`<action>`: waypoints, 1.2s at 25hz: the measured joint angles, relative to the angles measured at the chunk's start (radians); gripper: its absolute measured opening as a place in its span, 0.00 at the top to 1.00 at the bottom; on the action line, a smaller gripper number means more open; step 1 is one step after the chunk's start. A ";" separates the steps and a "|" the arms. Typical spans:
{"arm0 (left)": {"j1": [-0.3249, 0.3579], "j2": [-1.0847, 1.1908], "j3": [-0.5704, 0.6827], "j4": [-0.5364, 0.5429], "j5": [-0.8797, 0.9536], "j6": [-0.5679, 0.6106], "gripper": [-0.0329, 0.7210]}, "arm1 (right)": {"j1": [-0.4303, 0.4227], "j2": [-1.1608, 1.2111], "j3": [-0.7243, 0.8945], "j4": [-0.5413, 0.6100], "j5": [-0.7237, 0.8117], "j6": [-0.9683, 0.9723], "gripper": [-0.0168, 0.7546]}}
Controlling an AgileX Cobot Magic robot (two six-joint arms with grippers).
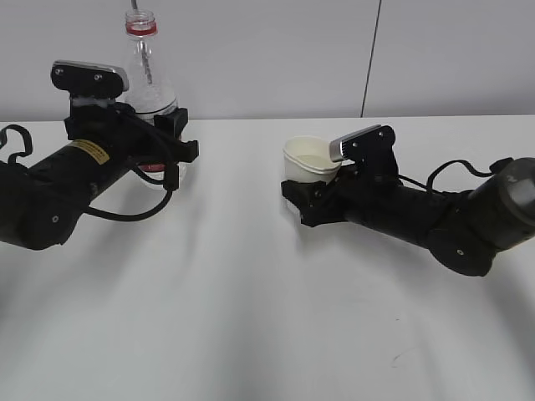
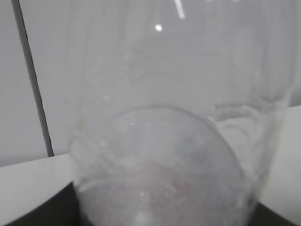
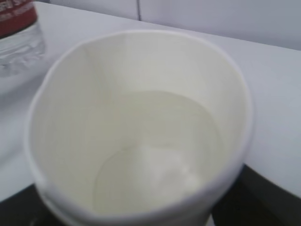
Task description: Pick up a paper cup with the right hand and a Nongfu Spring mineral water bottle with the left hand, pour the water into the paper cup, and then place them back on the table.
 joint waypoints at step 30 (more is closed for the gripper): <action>0.000 0.063 0.000 -0.001 -0.087 -0.001 0.48 | 0.000 0.158 -0.006 0.488 -0.179 -0.336 0.33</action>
